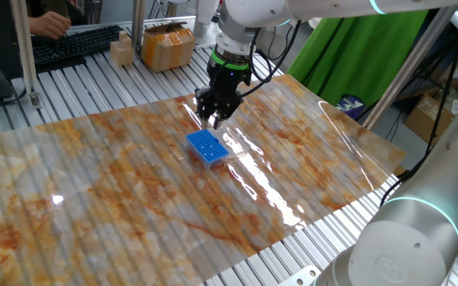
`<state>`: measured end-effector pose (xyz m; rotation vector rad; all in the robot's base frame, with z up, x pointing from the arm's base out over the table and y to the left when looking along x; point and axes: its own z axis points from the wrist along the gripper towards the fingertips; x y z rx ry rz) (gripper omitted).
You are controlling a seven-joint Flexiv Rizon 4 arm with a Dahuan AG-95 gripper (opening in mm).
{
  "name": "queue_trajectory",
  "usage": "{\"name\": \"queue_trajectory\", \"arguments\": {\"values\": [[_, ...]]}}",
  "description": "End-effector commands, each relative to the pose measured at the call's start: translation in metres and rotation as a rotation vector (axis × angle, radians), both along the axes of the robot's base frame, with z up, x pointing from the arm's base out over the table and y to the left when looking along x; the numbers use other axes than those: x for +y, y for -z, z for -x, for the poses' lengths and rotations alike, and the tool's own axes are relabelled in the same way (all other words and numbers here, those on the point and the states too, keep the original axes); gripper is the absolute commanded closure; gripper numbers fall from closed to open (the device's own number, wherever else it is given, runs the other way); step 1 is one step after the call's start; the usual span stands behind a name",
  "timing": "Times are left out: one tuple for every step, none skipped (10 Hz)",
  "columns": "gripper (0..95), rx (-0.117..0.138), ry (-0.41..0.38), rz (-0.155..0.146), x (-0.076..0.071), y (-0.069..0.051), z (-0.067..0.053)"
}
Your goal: Insert a small pipette tip into the holder for small pipette tips
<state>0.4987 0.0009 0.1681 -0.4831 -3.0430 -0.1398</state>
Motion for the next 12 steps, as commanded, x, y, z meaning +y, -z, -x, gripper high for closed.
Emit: {"name": "queue_trajectory", "arguments": {"values": [[95.0, 0.003, 0.022, -0.001, 0.001, 0.002, -0.001], [95.0, 0.005, 0.049, 0.008, 0.001, 0.003, -0.001], [95.0, 0.007, 0.067, 0.009, 0.002, 0.003, -0.001], [95.0, 0.007, 0.093, 0.008, 0.002, 0.005, -0.002], [95.0, 0.007, 0.126, 0.007, 0.003, 0.006, -0.002], [95.0, 0.007, 0.16, 0.009, 0.003, 0.007, -0.002], [95.0, 0.008, 0.198, 0.01, 0.004, 0.008, -0.003], [95.0, 0.012, 0.251, 0.013, 0.004, 0.01, -0.003], [95.0, 0.016, 0.31, 0.027, 0.005, 0.013, -0.004], [95.0, 0.019, 0.349, 0.024, 0.006, 0.015, -0.005], [95.0, 0.019, 0.375, 0.025, 0.007, 0.017, -0.006], [95.0, 0.017, 0.391, 0.024, 0.008, 0.02, -0.006]]}}
